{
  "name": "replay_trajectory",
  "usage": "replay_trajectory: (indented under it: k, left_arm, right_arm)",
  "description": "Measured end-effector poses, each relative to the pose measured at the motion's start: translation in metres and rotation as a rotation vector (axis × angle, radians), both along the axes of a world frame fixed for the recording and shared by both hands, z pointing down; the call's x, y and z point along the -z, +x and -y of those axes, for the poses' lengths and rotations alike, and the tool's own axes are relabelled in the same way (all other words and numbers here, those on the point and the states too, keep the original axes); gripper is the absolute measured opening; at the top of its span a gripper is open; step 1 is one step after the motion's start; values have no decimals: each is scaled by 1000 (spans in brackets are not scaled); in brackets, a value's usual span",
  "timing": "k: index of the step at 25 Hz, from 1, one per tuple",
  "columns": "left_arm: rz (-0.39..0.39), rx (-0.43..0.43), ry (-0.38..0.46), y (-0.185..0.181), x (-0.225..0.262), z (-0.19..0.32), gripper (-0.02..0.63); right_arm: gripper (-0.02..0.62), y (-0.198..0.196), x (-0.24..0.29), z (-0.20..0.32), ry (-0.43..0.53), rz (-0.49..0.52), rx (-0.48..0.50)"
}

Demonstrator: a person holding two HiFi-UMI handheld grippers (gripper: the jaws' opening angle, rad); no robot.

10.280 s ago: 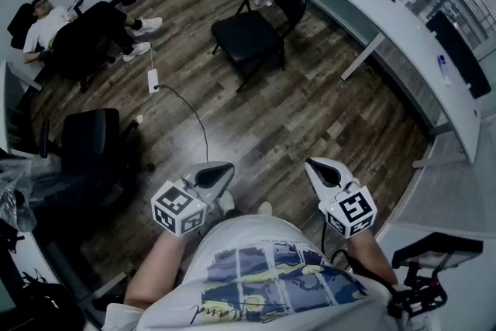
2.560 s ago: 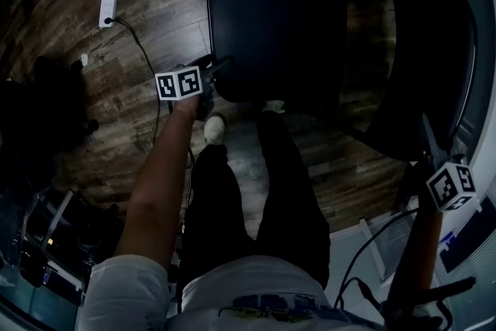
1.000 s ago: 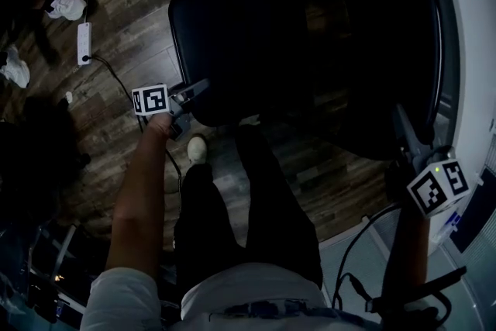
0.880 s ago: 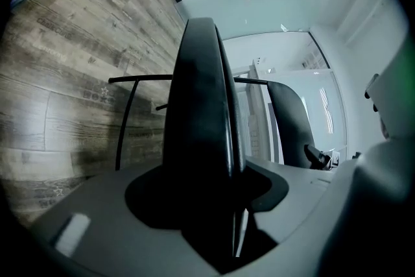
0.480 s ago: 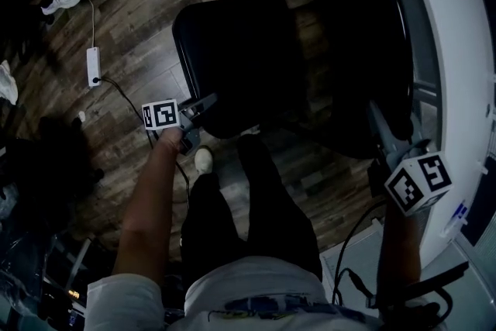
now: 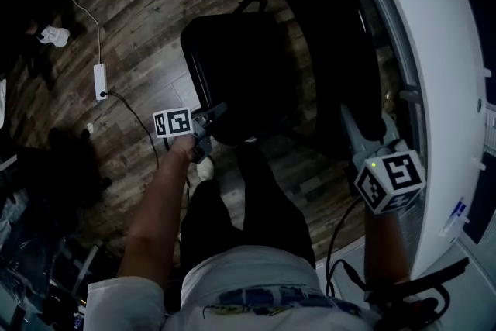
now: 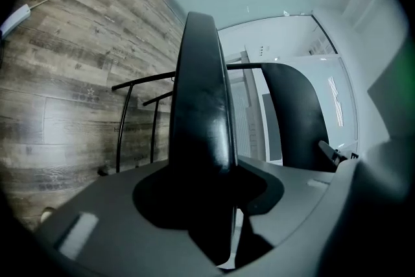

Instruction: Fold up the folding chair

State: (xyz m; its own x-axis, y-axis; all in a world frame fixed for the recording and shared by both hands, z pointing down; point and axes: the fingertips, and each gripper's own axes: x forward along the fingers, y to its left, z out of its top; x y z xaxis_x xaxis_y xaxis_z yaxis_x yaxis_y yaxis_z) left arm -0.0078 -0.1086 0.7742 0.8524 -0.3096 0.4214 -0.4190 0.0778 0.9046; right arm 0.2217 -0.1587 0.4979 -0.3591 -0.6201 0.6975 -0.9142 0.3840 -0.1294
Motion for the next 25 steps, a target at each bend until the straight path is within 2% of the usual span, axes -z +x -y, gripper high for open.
replay_trajectory:
  k: [6,17,25]
  left_arm:
    - [53,-19,-17,25,20,8,166]
    - [33,1,6,87,68,25,130]
    - [87,-2,-9,111,78,32,127]
  right_arm:
    - [77,1,8,2,6,-14,0]
    - [74,11,29,3,20,-42,-1]
    - [72,13,35,3,19,-35,-9]
